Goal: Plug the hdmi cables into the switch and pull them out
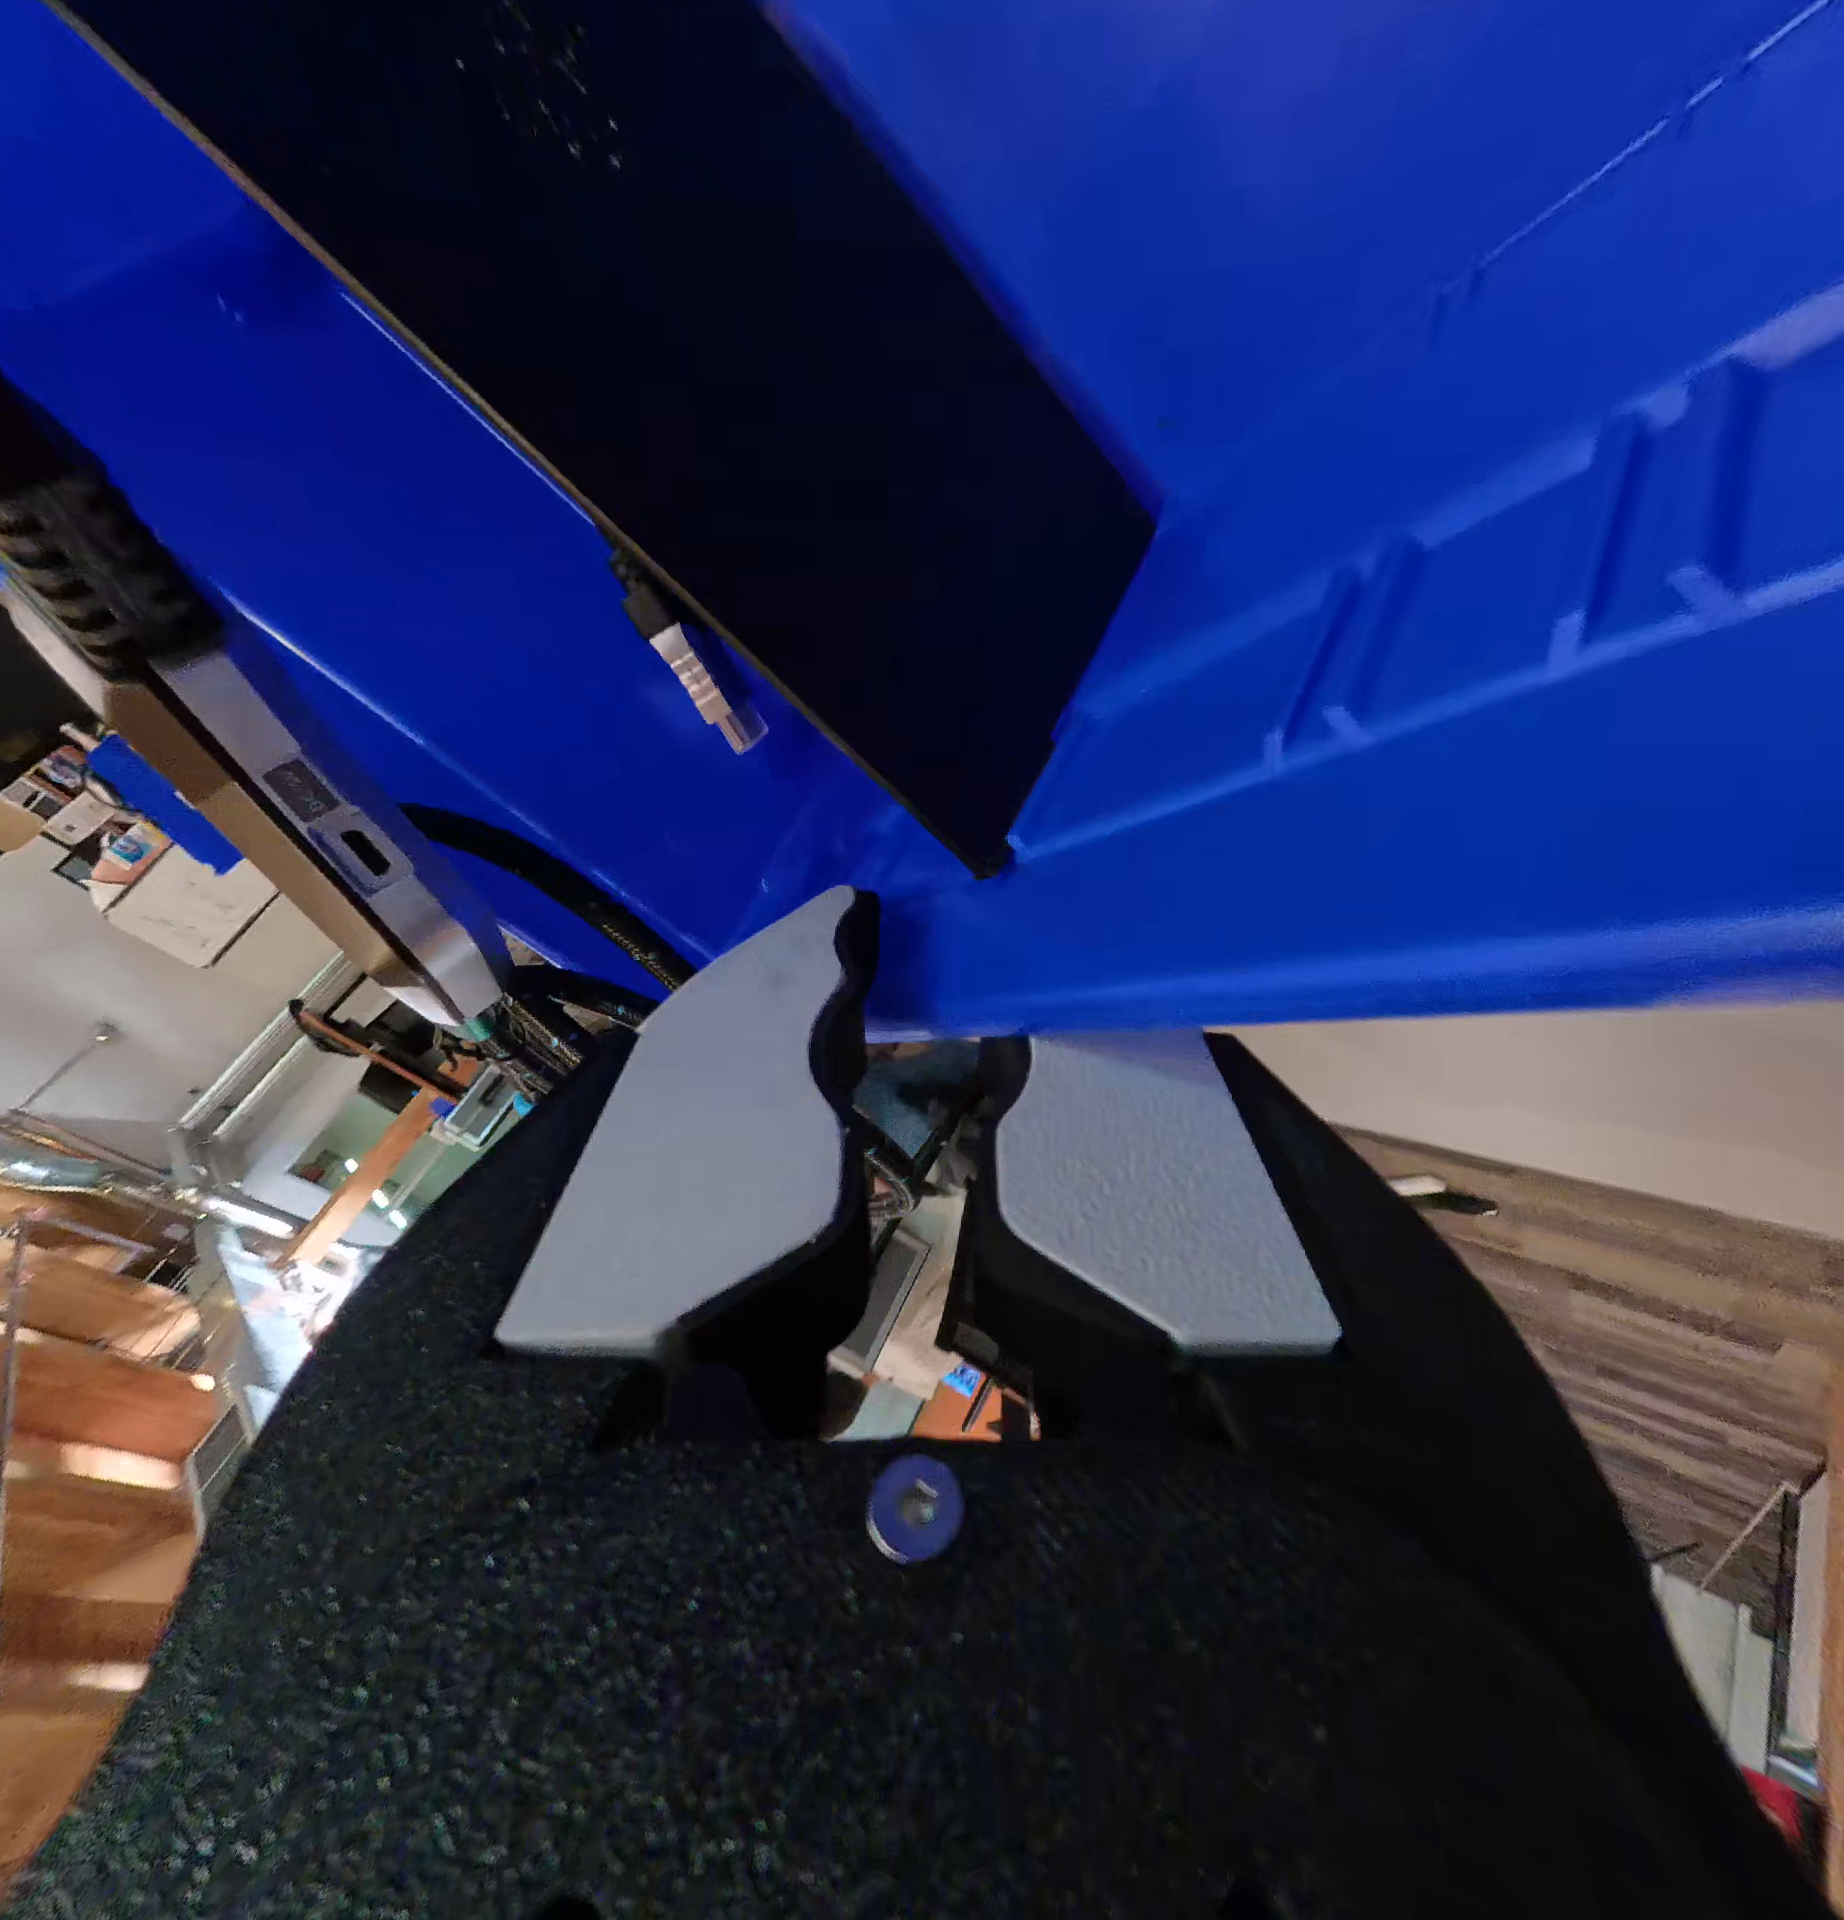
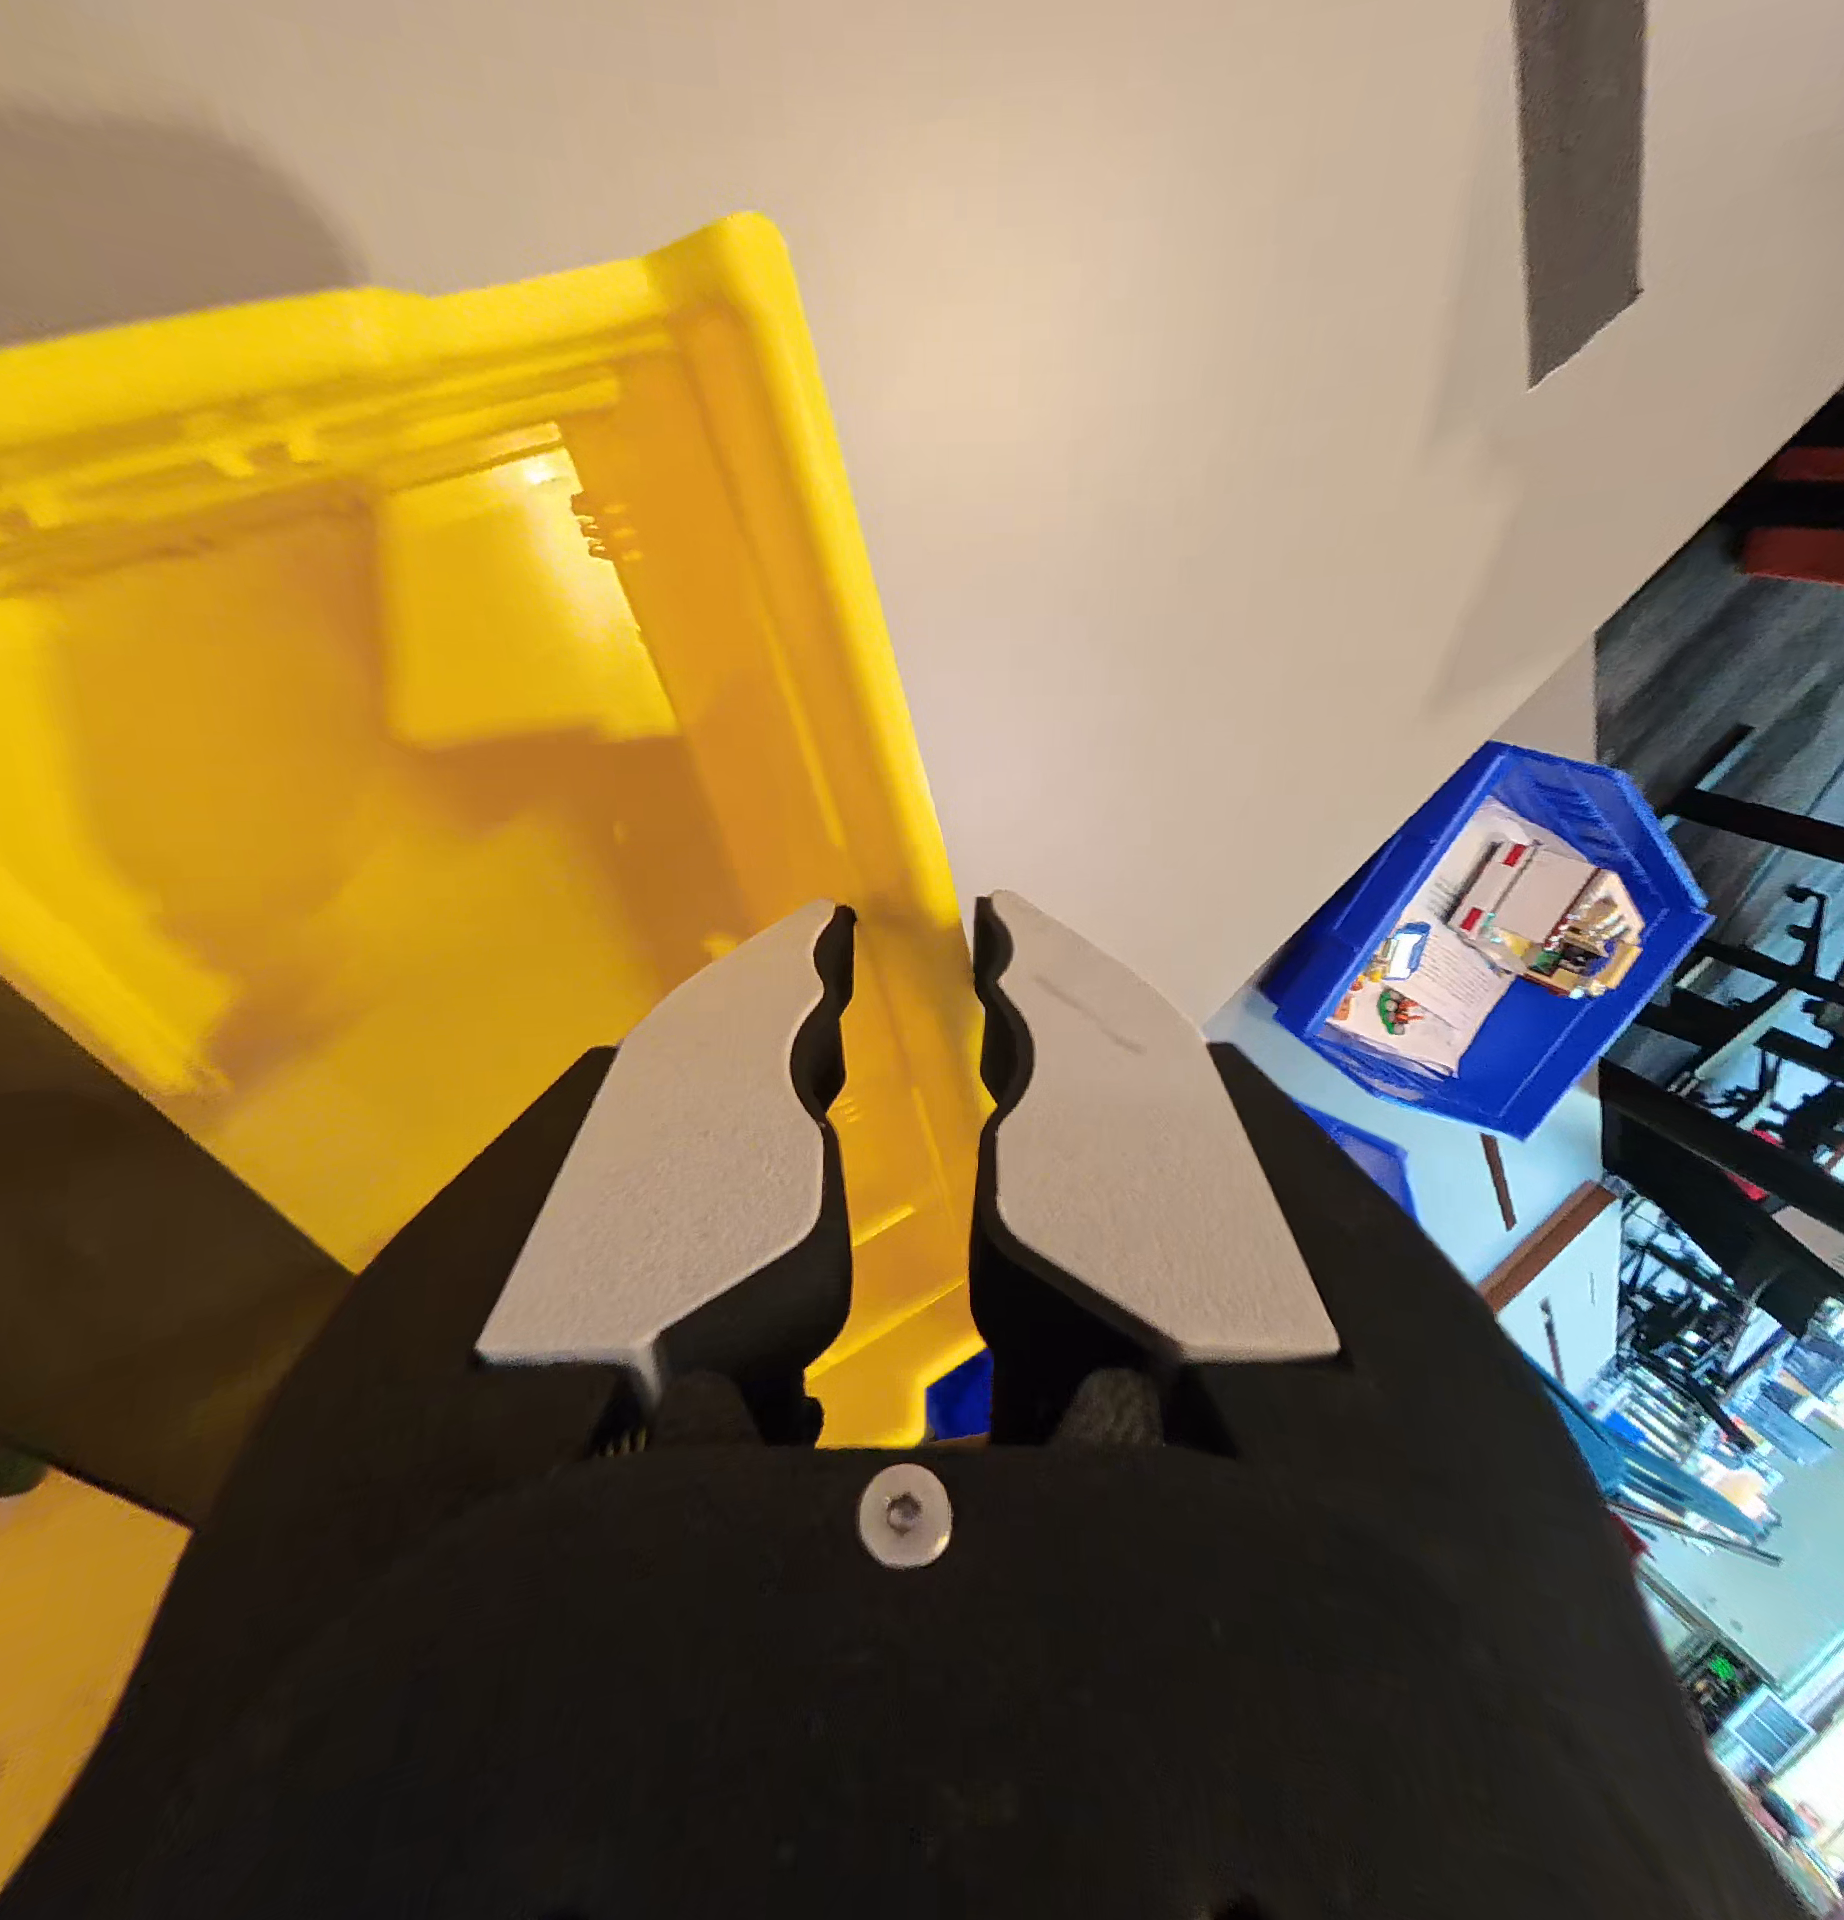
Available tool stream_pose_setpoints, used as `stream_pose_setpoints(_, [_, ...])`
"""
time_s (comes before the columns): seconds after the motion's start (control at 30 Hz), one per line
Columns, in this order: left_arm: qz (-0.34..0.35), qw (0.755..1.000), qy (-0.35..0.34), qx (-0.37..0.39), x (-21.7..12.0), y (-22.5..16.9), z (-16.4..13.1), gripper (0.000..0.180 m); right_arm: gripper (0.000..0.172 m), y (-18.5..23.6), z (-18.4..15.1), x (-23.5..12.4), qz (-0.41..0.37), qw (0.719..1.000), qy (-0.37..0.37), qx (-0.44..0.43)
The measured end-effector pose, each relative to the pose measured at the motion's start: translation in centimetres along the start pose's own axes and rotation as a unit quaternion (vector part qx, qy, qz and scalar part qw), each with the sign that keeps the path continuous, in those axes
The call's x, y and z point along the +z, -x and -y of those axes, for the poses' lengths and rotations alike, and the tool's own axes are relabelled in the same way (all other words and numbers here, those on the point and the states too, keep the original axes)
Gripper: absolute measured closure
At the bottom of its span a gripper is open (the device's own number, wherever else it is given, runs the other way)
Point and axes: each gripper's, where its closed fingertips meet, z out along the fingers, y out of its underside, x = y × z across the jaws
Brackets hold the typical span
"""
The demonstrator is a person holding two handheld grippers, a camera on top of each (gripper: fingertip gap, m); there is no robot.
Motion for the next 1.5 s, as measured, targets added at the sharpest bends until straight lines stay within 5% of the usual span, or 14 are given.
stream_pose_setpoints(0.3, [0.129,0.986,0.099,-0.046,-0.8,0.6,-7.0,0.148,0.147,-3.2,1.0,0.0,-0.089,0.995,-0.037,0.032])
stream_pose_setpoints(0.47, [0.134,0.95,0.089,-0.267,-5.0,-0.1,-8.0,0.147,0.141,-4.8,-1.8,-4.5,-0.165,0.973,-0.093,0.129])
stream_pose_setpoints(0.6, [0.096,0.896,0.073,-0.428,-7.5,-2.0,-5.7,0.148,0.131,-0.6,-5.8,-6.9,-0.093,0.959,-0.145,0.223])
stream_pose_setpoints(0.73, [-0.016,0.781,-0.031,-0.624,-8.8,-3.2,-1.1,0.136,0.128,5.0,-8.0,-8.1,0.029,0.937,-0.216,0.271])
stream_pose_setpoints(0.9, [-0.127,0.709,-0.058,-0.692,-7.4,-4.9,0.8,0.114,0.114,6.5,-11.7,-7.0,0.051,0.936,-0.182,0.298])
stream_pose_setpoints(1.07, [-0.183,0.659,-0.085,-0.724,-5.7,-5.6,2.0,0.127,0.109,7.5,-12.9,-4.8,0.093,0.935,-0.149,0.308])
stream_pose_setpoints(1.13, [-0.183,0.662,-0.083,-0.722,-5.6,-5.7,1.8,0.148,0.115,7.4,-13.1,-3.9,0.089,0.942,-0.125,0.3])
stream_pose_setpoints(1.27, [-0.187,0.672,-0.066,-0.714,-5.6,-5.9,1.8,0.155,0.124,7.4,-13.3,-2.3,0.081,0.955,-0.079,0.274])
stream_pose_setpoints(1.5, [-0.195,0.695,-0.05,-0.691,-6.1,-5.5,2.1,0.136,0.152,5.1,-13.4,-1.0,0.06,0.953,-0.064,0.289])
